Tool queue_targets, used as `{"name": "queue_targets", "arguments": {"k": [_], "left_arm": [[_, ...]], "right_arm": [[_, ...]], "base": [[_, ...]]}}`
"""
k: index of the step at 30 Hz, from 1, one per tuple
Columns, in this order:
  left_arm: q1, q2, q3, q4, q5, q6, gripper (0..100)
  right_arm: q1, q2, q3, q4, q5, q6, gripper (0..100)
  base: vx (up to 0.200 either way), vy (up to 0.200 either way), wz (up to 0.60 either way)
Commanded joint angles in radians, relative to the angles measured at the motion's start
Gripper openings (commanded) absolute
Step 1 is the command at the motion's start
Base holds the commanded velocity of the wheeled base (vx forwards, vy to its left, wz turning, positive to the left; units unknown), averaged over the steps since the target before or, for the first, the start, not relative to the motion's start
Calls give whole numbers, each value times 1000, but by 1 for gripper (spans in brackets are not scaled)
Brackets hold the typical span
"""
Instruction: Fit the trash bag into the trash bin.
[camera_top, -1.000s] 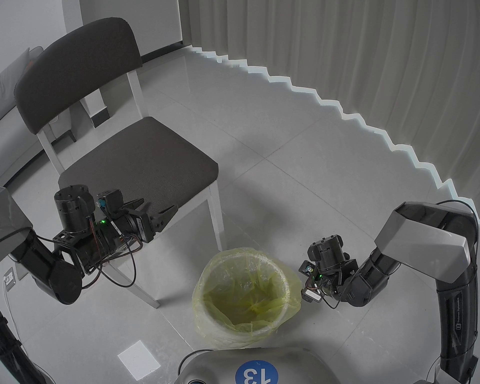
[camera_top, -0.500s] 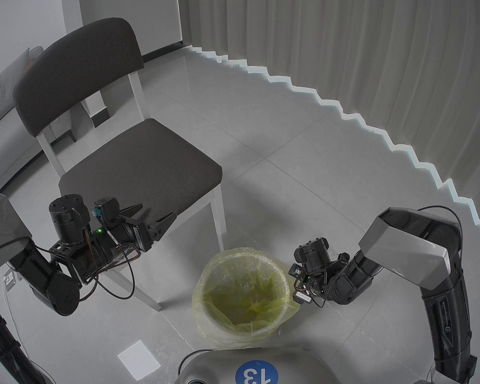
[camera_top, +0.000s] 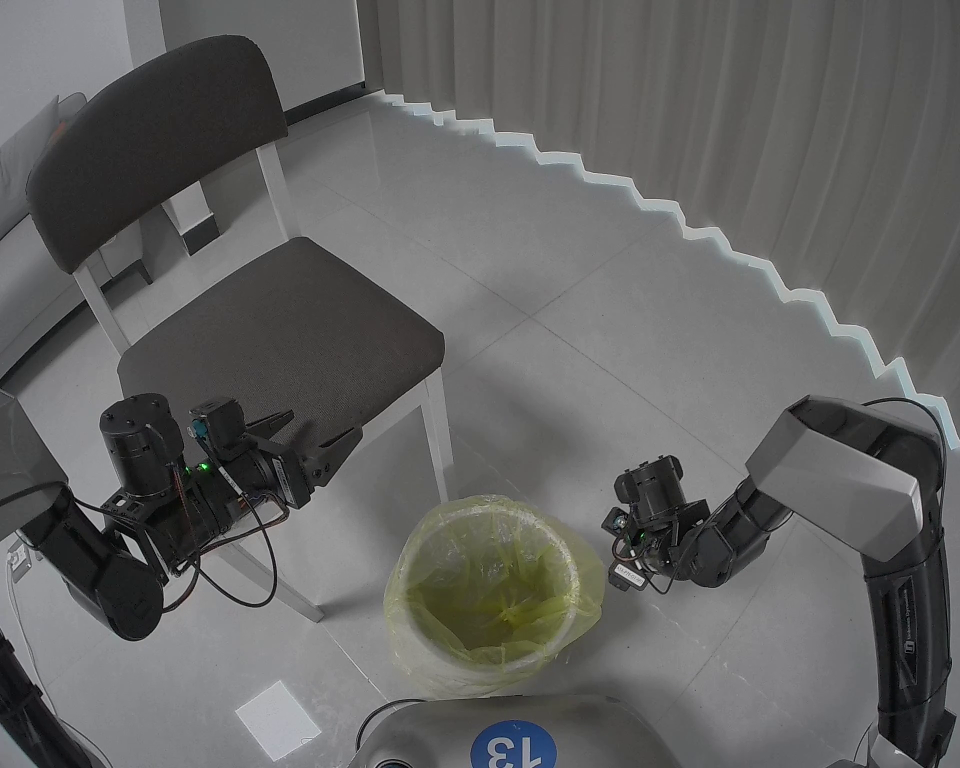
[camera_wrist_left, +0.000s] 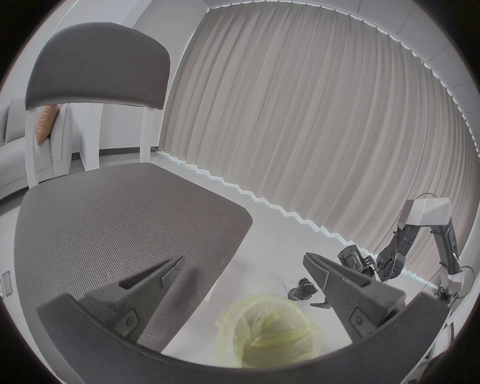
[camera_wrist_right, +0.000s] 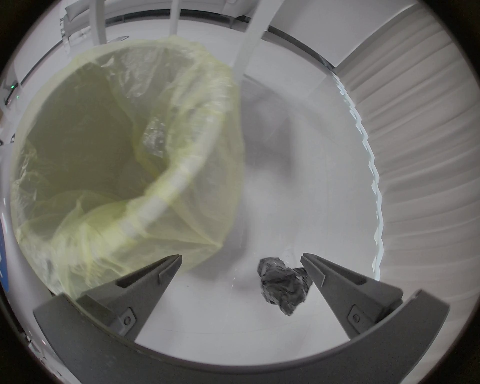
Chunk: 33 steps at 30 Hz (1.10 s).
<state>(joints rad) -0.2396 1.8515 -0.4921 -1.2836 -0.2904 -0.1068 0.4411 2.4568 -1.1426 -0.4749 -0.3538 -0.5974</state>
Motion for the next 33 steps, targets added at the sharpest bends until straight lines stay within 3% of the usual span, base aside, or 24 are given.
{"name": "queue_targets", "arguments": {"k": [1,8,24,33], "left_arm": [[-18,-5,12,-28,2,-34,100],[-43,-43,64,-83,10,-54,100],[-84,-80,156,-166,28,-63,100],[-126,-72,184,-169,53,-80,100]], "right_arm": [[-48,-55,17,5,-5,1,100],[-114,-36,-13,13,-74,1,100],[-166,145,-178,13,-74,4,100],[-168,179,-321,81,-56,93,100]], "base": [[0,0,0],[0,0,0],[0,0,0],[0,0,0]]}}
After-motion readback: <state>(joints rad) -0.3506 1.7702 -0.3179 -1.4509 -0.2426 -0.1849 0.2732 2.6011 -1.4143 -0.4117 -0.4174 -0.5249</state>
